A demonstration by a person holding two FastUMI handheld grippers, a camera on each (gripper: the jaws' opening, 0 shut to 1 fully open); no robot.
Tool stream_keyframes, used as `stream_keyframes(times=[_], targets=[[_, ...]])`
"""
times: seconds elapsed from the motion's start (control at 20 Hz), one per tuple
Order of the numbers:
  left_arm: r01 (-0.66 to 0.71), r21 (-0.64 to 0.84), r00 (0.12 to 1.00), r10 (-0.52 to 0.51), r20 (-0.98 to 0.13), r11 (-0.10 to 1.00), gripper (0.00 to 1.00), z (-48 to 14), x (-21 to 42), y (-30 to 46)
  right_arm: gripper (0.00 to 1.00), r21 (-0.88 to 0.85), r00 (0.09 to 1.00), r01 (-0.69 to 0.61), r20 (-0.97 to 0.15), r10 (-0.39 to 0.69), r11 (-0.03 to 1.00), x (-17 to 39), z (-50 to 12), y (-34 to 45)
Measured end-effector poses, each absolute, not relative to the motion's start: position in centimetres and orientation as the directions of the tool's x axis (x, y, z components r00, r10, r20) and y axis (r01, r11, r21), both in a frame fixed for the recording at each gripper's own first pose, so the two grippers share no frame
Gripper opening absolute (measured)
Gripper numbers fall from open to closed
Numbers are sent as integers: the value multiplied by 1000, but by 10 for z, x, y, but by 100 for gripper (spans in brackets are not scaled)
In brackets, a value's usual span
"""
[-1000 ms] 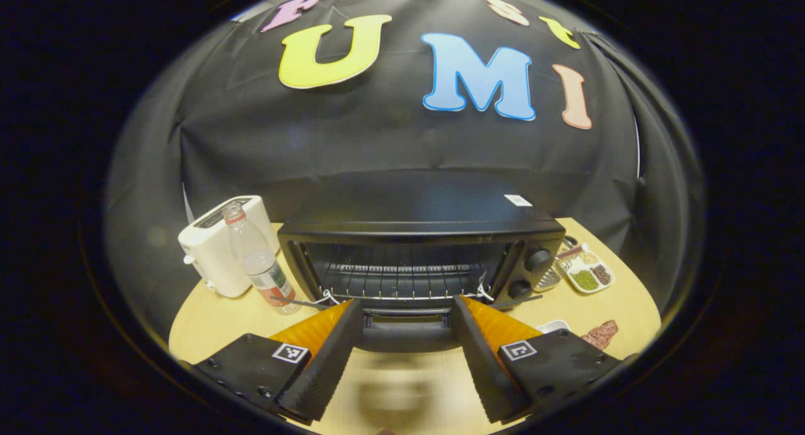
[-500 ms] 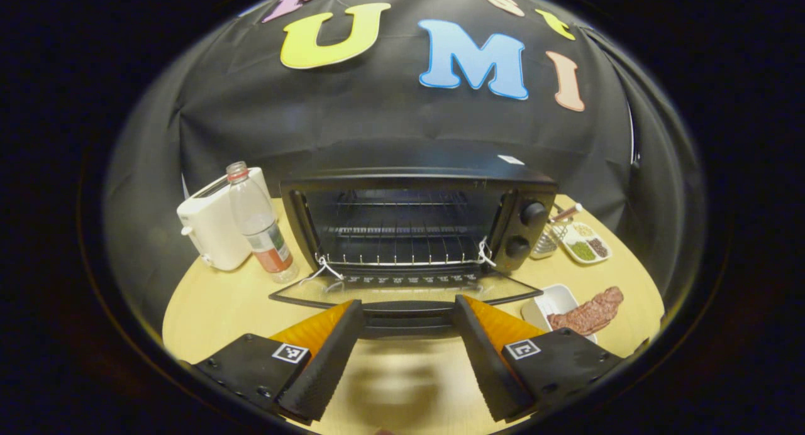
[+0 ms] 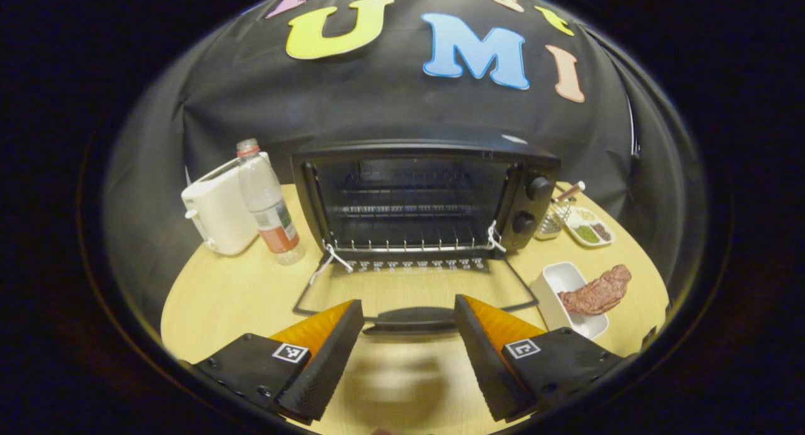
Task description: Open the electric oven with the left hand, put the food in, and close the electric oven.
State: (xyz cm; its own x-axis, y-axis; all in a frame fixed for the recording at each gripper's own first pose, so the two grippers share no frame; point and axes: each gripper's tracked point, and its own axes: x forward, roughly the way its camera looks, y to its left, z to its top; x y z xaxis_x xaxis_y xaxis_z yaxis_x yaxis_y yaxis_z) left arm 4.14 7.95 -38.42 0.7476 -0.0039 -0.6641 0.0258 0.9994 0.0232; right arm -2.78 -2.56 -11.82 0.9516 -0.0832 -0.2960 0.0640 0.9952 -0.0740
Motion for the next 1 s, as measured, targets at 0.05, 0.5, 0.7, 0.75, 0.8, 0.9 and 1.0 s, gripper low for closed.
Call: stream_keyframes(times=[0.05, 0.5, 0.7, 0.75, 0.8, 0.9, 1.0], targets=[[21, 23, 777, -2, -630, 1000, 97, -363, 46, 80, 96, -61, 950, 57, -303, -73, 997, -27, -121, -24], [2, 32, 969, 6, -246, 999, 100, -133, 73, 69, 96, 193, 875, 1, -476, 93, 981, -8, -186, -27], [-22, 11, 992, 24, -127, 1000, 100, -59, 65, 71, 97, 312, 801, -6, -567, 191, 950, -3, -234, -25], [-31, 7, 994, 31, -104, 1000, 100, -45, 63, 71, 97, 340, 782, 0, -586, 211, 941, -3, -246, -24], [-41, 3, 995, 41, -88, 999, 100, -35, 61, 74, 99, 363, 762, 3, -605, 233, 932, -1, -260, -22], [-58, -22, 995, 57, -78, 998, 100, -31, 57, 77, 97, 400, 721, 14, -639, 268, 917, -2, -287, -21], [-88, -17, 993, 86, -82, 996, 100, -32, 48, 83, 97, 437, 682, 34, -667, 299, 899, -7, -316, -21]])
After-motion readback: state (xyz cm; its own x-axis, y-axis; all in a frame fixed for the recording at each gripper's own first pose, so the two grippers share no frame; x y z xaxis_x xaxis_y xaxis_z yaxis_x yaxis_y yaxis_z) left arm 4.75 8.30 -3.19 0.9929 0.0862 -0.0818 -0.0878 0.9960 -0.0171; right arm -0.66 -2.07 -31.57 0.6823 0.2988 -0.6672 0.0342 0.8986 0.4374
